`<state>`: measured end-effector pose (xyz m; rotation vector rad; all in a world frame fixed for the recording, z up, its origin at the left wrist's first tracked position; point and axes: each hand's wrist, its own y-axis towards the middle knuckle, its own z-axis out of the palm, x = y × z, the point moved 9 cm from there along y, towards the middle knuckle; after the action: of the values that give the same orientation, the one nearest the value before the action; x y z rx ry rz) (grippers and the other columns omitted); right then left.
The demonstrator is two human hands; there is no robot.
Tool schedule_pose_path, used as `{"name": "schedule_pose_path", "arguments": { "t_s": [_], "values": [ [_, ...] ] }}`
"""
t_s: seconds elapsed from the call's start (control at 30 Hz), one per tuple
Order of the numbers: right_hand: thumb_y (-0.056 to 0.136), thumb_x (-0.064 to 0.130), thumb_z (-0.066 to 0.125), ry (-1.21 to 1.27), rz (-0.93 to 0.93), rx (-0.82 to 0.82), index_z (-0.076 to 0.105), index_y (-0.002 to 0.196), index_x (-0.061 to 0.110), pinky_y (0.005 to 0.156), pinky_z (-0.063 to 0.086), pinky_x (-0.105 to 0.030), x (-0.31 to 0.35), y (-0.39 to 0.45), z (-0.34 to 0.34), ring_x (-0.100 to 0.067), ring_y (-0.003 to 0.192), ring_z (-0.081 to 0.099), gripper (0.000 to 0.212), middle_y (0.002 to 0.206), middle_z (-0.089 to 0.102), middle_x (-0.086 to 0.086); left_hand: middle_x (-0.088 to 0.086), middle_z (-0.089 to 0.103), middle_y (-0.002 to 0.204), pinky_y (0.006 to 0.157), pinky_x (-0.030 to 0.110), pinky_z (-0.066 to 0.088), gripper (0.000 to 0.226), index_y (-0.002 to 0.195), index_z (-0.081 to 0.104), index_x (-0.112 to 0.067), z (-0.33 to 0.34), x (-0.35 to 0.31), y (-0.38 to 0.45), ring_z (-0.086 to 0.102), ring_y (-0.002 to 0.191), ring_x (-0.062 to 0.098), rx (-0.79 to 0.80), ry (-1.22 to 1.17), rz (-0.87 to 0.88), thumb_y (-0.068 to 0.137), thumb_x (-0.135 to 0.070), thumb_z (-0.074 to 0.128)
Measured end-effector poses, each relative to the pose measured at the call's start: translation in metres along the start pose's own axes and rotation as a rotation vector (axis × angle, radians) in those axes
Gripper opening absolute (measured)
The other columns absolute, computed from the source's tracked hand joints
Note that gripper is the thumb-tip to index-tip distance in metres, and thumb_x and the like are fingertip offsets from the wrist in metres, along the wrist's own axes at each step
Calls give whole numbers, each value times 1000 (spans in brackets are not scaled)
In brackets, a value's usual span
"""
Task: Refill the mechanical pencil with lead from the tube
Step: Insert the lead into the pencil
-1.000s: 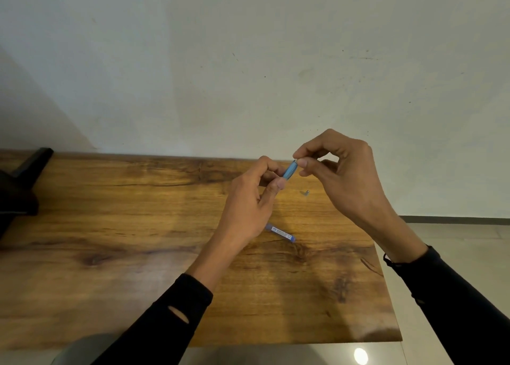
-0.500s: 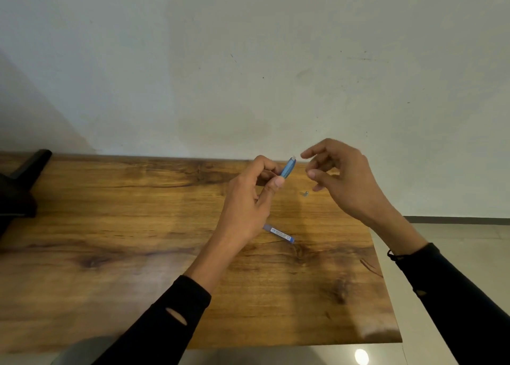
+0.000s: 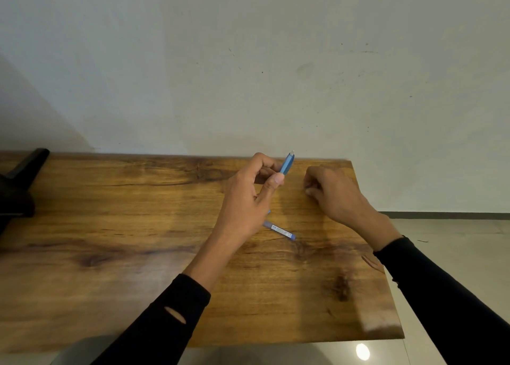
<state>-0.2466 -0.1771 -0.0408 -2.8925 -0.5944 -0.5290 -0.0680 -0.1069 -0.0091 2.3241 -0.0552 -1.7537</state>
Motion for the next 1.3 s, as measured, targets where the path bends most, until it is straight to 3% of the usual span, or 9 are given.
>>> {"name": "schedule_pose_path", "arguments": {
  "t_s": [0.07, 0.17, 0.23, 0.33, 0.57, 0.7, 0.93, 1.1, 1.3],
  "values": [
    [93, 7, 76, 84, 8, -65, 62, 83, 23, 73, 58, -39, 1, 2, -13, -23, 85, 71, 23, 89, 71, 0, -11, 77, 94, 85, 20, 58, 7, 105, 66, -27, 0, 1, 1, 74, 95, 5, 3, 0, -7, 105, -20, 68],
    [89, 0, 80, 438, 49, -157, 69, 81, 11, 69, 67, -46, 5, 2, -39, -23, 75, 78, 18, 84, 77, -6, -12, 76, 94, 84, 21, 59, 4, 105, 67, -25, 1, 2, 1, 73, 96, 6, 12, -11, -19, 105, -21, 68],
    [89, -2, 81, 674, 16, -200, 71, 86, 5, 64, 68, -41, 14, 0, -57, -26, 76, 80, 13, 84, 78, -12, -12, 76, 95, 83, 21, 59, 3, 106, 67, -24, 1, 2, 1, 74, 97, 6, 18, -18, -20, 105, -22, 68],
    [91, -3, 80, 814, -62, -223, 75, 95, 0, 62, 66, -33, 30, -2, -80, -29, 75, 80, 7, 85, 77, -20, -12, 76, 94, 84, 20, 58, 3, 105, 66, -25, 1, 2, 1, 73, 96, 6, 15, -28, -24, 105, -23, 68],
    [101, -8, 65, 805, -190, -198, 78, 109, -2, 68, 68, -35, 53, -6, -91, -29, 81, 80, 17, 94, 78, -25, -8, 76, 96, 84, 23, 59, 3, 106, 66, -26, 3, 6, 2, 74, 95, 6, 22, -26, -43, 106, -23, 68],
    [101, -7, 64, 757, -205, -185, 79, 107, 0, 65, 67, -34, 57, -7, -91, -23, 82, 80, 17, 94, 79, -19, -10, 75, 95, 82, 17, 56, 5, 106, 66, -27, 3, 6, 1, 73, 94, 3, 26, -26, -44, 105, -23, 68],
    [102, -9, 62, 629, -231, -150, 79, 103, 1, 65, 67, -32, 63, -8, -90, -22, 81, 79, 19, 91, 77, -7, -10, 75, 91, 78, 18, 57, 3, 108, 68, -21, 4, 7, 0, 72, 90, 4, 35, 4, -50, 105, -20, 68],
    [101, -8, 63, 514, -223, -150, 79, 106, 3, 66, 67, -28, 65, -9, -90, -18, 80, 76, 19, 93, 74, -6, -13, 74, 91, 75, 13, 54, 4, 107, 68, -23, 3, 6, 0, 71, 90, 1, 35, 20, -55, 104, -20, 69],
    [101, -1, 68, 457, -198, -142, 79, 104, 5, 63, 65, -24, 63, -9, -91, -14, 75, 77, 13, 91, 75, -4, -15, 74, 95, 75, 16, 56, 6, 106, 69, -24, 3, 2, -1, 70, 93, 0, 23, 53, -38, 103, -19, 70]
  ]
}}
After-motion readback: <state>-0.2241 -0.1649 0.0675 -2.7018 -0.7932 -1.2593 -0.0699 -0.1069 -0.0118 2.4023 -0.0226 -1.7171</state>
